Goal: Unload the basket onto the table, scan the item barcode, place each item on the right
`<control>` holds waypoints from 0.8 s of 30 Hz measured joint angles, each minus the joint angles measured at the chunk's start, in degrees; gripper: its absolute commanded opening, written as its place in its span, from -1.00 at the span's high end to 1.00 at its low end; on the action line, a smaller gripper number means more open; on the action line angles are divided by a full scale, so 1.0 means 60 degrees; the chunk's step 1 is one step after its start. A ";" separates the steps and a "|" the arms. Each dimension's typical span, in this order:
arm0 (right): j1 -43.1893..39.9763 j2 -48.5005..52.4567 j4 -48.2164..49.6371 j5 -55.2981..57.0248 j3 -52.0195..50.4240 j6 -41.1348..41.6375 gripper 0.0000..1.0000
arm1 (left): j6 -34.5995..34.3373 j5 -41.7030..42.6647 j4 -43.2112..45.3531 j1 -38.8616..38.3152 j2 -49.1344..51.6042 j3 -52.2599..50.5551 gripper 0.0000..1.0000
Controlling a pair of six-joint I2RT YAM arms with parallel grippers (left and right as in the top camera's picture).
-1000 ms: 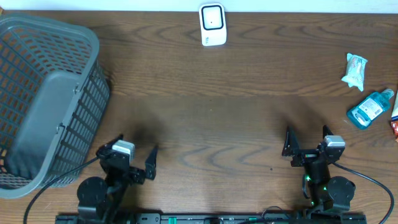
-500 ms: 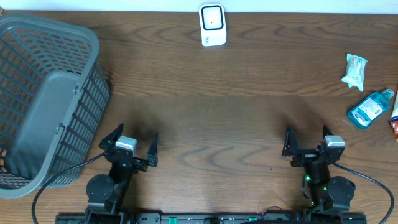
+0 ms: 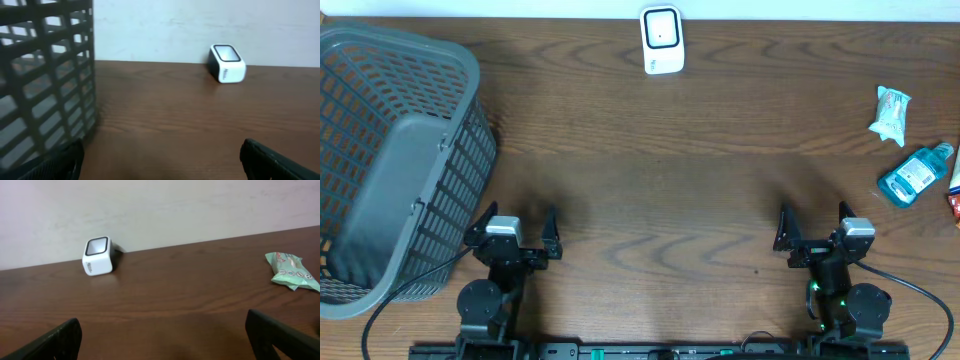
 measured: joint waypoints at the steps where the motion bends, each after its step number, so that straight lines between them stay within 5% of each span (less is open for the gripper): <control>1: 0.0000 0.0000 0.0000 0.0004 0.0000 0.0000 -0.99 | -0.0015 -0.0015 -0.0004 0.0033 0.0000 0.0000 -0.99; 24: 0.0000 0.0000 0.0000 0.0040 0.0000 -0.0025 -0.98 | -0.0182 -0.0069 -0.0004 0.0055 0.0000 0.0000 -0.99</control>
